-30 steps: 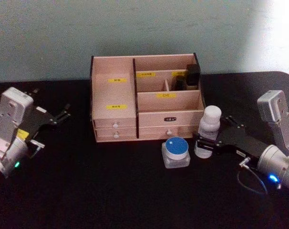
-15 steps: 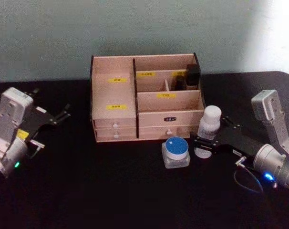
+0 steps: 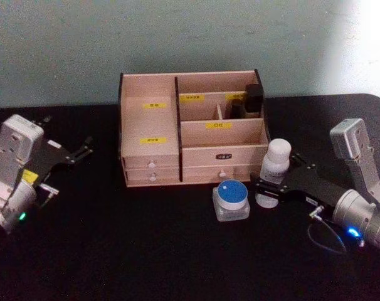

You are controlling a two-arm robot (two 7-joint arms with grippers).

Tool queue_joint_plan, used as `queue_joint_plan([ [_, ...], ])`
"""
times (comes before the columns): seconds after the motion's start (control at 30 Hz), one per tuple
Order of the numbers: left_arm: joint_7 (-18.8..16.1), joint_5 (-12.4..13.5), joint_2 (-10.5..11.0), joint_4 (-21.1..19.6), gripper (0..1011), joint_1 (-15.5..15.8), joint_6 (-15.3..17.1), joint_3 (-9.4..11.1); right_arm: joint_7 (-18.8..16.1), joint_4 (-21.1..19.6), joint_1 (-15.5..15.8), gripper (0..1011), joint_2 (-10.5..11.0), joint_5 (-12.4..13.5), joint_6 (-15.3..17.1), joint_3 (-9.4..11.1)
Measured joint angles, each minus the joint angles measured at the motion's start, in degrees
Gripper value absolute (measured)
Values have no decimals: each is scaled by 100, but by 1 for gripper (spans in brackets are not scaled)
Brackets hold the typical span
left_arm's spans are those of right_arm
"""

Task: Pick up the facial cleanser and watermelon frost from the table and place them into the tiered storage box.

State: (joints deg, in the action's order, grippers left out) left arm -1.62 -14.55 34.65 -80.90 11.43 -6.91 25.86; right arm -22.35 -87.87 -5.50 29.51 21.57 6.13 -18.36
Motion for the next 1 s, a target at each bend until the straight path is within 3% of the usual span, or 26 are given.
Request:
queue_joint_plan([
  [0.5,0,0,0,0,1001,0,0,0,5,-4,0,602,2,11,-1,-1],
  [1.0,0,0,0,0,1001,0,0,0,8,-10,4,593,1,21,0,5],
])
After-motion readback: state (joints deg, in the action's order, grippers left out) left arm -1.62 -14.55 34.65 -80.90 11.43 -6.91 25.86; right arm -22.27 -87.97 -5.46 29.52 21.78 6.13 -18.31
